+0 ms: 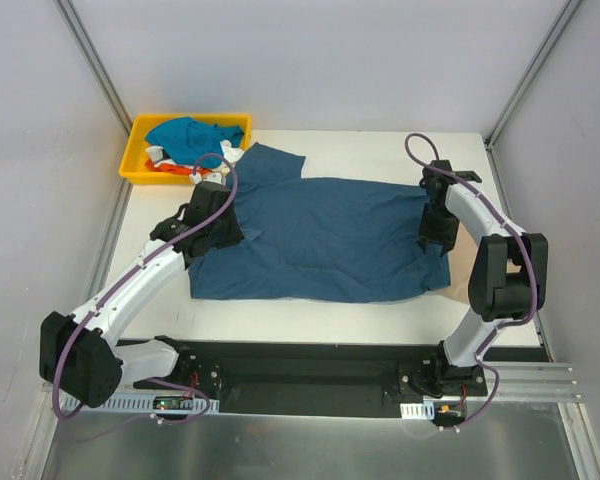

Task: Fold and stack the t-shirts
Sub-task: Fold the tshirt

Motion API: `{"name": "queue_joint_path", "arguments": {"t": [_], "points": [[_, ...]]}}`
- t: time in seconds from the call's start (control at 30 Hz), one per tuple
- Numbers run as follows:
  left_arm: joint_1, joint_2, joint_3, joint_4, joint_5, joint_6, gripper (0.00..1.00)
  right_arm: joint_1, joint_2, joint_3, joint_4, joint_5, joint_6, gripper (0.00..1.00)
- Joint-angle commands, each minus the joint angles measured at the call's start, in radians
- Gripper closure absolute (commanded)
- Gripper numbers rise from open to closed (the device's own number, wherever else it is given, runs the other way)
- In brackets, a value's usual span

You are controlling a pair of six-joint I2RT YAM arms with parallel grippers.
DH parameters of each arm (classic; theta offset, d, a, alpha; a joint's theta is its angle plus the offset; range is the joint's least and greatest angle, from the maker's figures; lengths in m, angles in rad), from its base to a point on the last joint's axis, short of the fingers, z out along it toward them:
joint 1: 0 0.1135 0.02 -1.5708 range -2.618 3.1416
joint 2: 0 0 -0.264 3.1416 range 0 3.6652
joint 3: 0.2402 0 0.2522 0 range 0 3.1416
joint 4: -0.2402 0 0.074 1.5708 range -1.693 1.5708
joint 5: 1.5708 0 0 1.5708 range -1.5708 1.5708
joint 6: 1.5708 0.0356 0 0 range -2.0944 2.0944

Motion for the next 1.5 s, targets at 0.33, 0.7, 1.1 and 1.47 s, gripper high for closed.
{"name": "queue_joint_path", "arguments": {"t": [0.33,0.7,1.1,1.47], "points": [[0.006,-0.024,-0.027,0.032,0.003,0.014,1.0,-0.012,0.059,0.026,0.012,0.023,-0.028,0.59],[0.006,-0.043,-0.053,0.035,0.005,0.0,1.0,-0.012,0.03,-0.027,0.039,0.015,-0.025,0.75],[0.006,-0.096,-0.051,0.036,-0.086,0.009,1.0,-0.012,-0.106,-0.033,0.048,0.079,0.004,0.99],[0.026,-0.087,-0.014,0.055,-0.172,0.04,1.0,-0.044,-0.199,-0.035,0.053,0.136,0.004,0.99]]}}
